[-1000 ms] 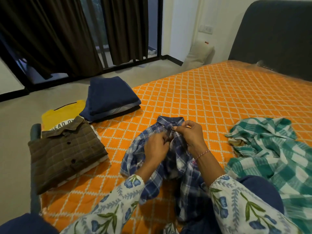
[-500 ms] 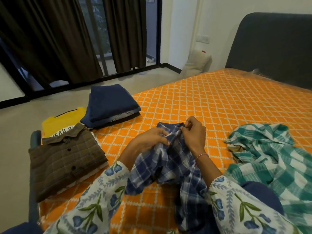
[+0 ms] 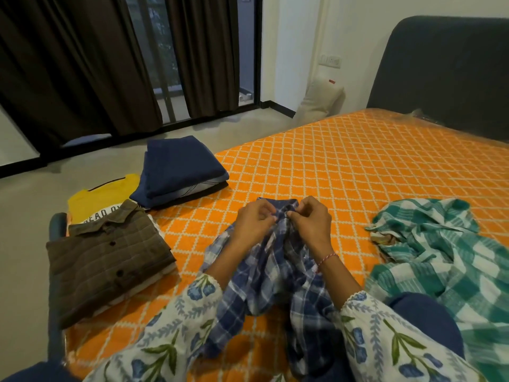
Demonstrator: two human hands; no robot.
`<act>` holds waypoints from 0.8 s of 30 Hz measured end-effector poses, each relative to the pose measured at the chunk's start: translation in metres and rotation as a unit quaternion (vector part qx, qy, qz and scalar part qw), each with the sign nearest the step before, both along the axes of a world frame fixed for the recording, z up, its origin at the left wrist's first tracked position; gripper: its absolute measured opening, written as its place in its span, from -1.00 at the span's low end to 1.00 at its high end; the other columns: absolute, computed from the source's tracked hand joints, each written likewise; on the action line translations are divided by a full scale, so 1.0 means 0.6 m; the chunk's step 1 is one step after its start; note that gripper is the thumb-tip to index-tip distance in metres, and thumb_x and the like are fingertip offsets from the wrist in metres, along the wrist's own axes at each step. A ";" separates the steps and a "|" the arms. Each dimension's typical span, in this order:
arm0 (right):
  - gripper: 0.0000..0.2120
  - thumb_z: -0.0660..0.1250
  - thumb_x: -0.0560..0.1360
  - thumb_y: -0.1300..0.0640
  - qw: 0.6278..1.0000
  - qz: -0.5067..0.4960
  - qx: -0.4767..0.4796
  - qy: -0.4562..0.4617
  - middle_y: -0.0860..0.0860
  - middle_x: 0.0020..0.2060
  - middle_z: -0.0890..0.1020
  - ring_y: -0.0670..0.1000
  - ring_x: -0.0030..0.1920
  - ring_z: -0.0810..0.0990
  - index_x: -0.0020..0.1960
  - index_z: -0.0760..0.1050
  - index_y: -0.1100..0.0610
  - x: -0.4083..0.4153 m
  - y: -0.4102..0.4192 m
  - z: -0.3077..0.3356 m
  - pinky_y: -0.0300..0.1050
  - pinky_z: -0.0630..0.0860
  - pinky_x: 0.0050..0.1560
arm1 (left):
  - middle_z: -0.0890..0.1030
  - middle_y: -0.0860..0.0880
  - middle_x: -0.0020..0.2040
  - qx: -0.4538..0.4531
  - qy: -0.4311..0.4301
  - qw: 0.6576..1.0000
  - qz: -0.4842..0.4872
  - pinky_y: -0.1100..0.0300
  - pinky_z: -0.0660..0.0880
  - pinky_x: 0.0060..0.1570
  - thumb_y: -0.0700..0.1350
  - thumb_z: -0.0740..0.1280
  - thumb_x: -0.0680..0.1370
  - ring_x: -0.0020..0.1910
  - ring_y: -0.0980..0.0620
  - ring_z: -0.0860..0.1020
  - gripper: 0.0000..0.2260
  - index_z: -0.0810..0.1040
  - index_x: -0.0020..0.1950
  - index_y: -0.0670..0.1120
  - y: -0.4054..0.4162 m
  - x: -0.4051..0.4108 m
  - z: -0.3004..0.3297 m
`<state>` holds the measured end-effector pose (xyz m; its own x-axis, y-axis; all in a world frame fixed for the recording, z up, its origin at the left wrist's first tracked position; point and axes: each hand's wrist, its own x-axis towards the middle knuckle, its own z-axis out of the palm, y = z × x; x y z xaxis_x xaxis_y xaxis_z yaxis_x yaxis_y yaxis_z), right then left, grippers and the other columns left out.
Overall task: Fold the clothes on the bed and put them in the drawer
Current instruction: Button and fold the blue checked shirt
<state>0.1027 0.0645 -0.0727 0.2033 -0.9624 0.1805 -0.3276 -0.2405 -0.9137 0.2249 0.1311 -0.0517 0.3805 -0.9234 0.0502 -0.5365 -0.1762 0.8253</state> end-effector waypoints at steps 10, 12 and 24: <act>-0.72 0.41 0.41 0.35 0.999 0.000 0.031 -0.043 0.02 -0.40 0.45 -0.02 -0.39 0.39 -0.29 0.34 0.14 -0.007 0.024 -0.017 -0.19 0.35 -0.36 | 0.63 -0.14 -0.27 -0.005 0.097 0.993 0.062 0.24 0.59 -0.28 -0.24 0.38 0.52 -0.35 0.08 0.58 -0.91 0.60 -0.18 -0.21 -0.012 -0.033 -0.027; -0.80 0.34 0.47 0.34 0.998 0.022 0.049 -0.024 0.00 -0.40 0.49 -0.14 -0.46 0.40 -0.24 0.41 0.12 -0.010 0.029 -0.015 -0.25 0.32 -0.40 | 0.65 -0.14 -0.29 0.006 0.059 0.995 0.076 0.09 0.62 -0.22 -0.24 0.36 0.53 -0.32 0.01 0.62 -0.82 0.58 -0.29 -0.13 -0.012 -0.031 -0.035; -0.82 0.41 0.41 0.33 0.997 0.035 0.014 0.061 0.02 -0.34 0.58 -0.02 -0.30 0.57 -0.16 0.44 0.13 -0.011 0.044 -0.039 -0.31 0.46 -0.30 | 0.62 -0.14 -0.29 0.038 0.091 0.990 0.098 0.06 0.62 -0.17 -0.31 0.32 0.53 -0.29 -0.07 0.64 -0.86 0.63 -0.21 -0.25 0.005 -0.035 -0.070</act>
<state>0.0963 0.0908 -0.0963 0.2890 -0.9494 0.1232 -0.4199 -0.2414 -0.8749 0.2038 0.1342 -0.0935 0.5488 -0.8297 -0.1020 -0.3305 -0.3274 0.8852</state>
